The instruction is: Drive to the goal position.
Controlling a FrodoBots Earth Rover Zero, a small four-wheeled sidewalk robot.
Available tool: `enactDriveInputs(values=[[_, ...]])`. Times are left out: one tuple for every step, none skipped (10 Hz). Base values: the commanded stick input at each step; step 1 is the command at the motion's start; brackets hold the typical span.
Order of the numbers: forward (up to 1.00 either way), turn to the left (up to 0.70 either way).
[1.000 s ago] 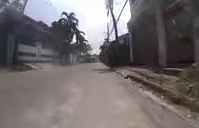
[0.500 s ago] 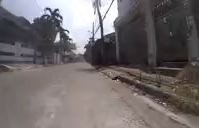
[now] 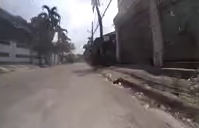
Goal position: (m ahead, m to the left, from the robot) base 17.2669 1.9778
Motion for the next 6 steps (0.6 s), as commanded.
enactDriveInputs(values=[[1.00,0.30],[1.00,0.35],[1.00,0.21],[1.00,0.04],[1.00,0.00],[1.00,0.00]])
